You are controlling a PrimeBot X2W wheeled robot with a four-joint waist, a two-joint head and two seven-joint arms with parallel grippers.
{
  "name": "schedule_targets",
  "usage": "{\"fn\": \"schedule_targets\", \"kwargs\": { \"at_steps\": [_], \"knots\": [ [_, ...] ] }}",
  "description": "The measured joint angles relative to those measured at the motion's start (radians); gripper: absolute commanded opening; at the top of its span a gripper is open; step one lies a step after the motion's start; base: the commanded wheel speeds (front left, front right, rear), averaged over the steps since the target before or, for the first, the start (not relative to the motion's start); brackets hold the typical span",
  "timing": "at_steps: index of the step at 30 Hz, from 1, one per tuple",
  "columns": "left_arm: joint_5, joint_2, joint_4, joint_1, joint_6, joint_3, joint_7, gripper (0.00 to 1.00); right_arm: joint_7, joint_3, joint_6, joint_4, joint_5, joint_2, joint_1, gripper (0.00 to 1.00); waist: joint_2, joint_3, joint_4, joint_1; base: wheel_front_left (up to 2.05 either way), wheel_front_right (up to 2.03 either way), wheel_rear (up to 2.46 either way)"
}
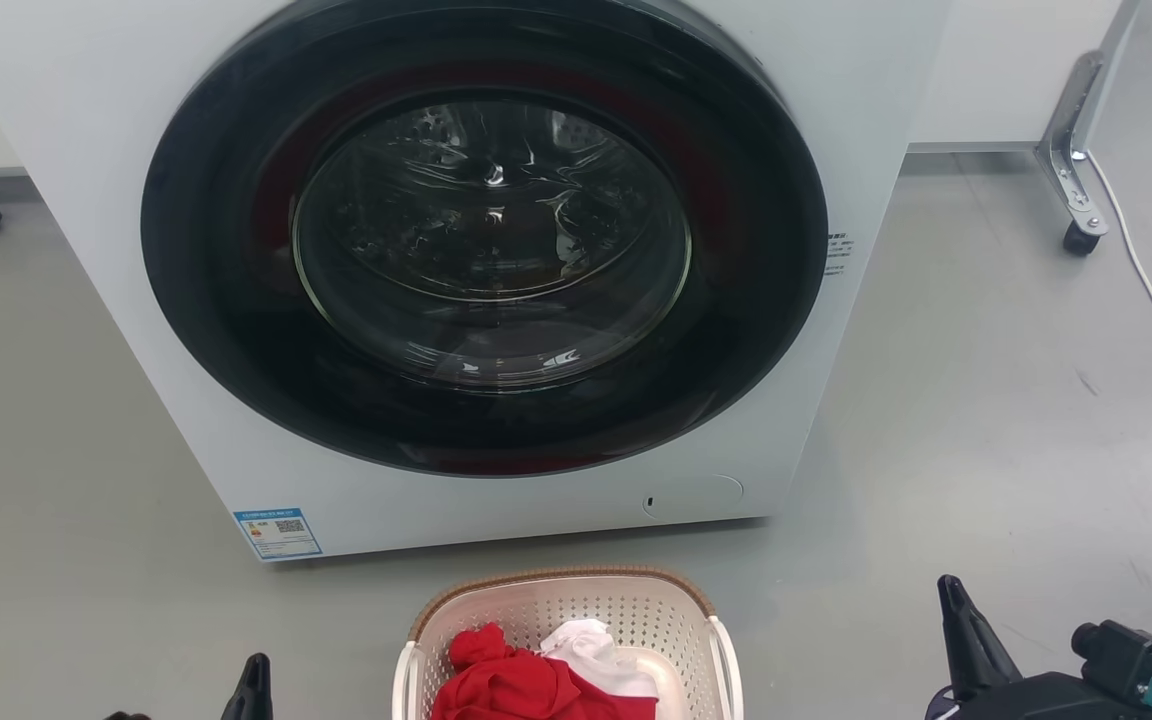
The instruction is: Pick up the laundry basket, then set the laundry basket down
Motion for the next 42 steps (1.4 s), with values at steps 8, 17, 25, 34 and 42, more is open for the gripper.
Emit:
{"fn": "schedule_targets", "kwargs": {
  "at_steps": [8, 17, 25, 34, 42],
  "knots": [
    [-0.115, -0.005, 0.029, -0.027, -0.018, 0.015, 0.009, 0.0, 0.025, -0.038, 0.021, 0.016, 0.111, 0.01, -0.013, 0.0, 0.0, 0.0, 0.002, 0.0, 0.0, 0.0, 0.0],
    [-0.239, -0.01, 0.062, -0.061, -0.044, 0.032, 0.017, 0.0, 0.043, -0.079, 0.043, 0.035, 0.237, 0.019, -0.03, 0.0, 0.0, 0.0, 0.004, 0.0, 0.0, 0.0, 0.0],
    [-0.364, -0.014, 0.098, -0.094, -0.069, 0.049, 0.027, 0.0, 0.066, -0.121, 0.067, 0.053, 0.363, 0.033, -0.038, 0.0, 0.0, 0.0, 0.007, 0.0, 0.0, 0.0, 0.0],
    [-0.488, -0.02, 0.13, -0.127, -0.095, 0.065, 0.037, 0.0, 0.086, -0.162, 0.089, 0.072, 0.488, 0.043, -0.054, 0.0, 0.0, 0.0, 0.009, 0.0, 0.0, 0.0, 0.0],
    [-0.598, -0.024, 0.162, -0.157, -0.114, 0.08, 0.044, 0.0, 0.105, -0.199, 0.111, 0.088, 0.598, 0.052, -0.067, 0.0, 0.0, 0.001, 0.011, -0.0001, 0.0, 0.0, 0.0]
  ]
}}
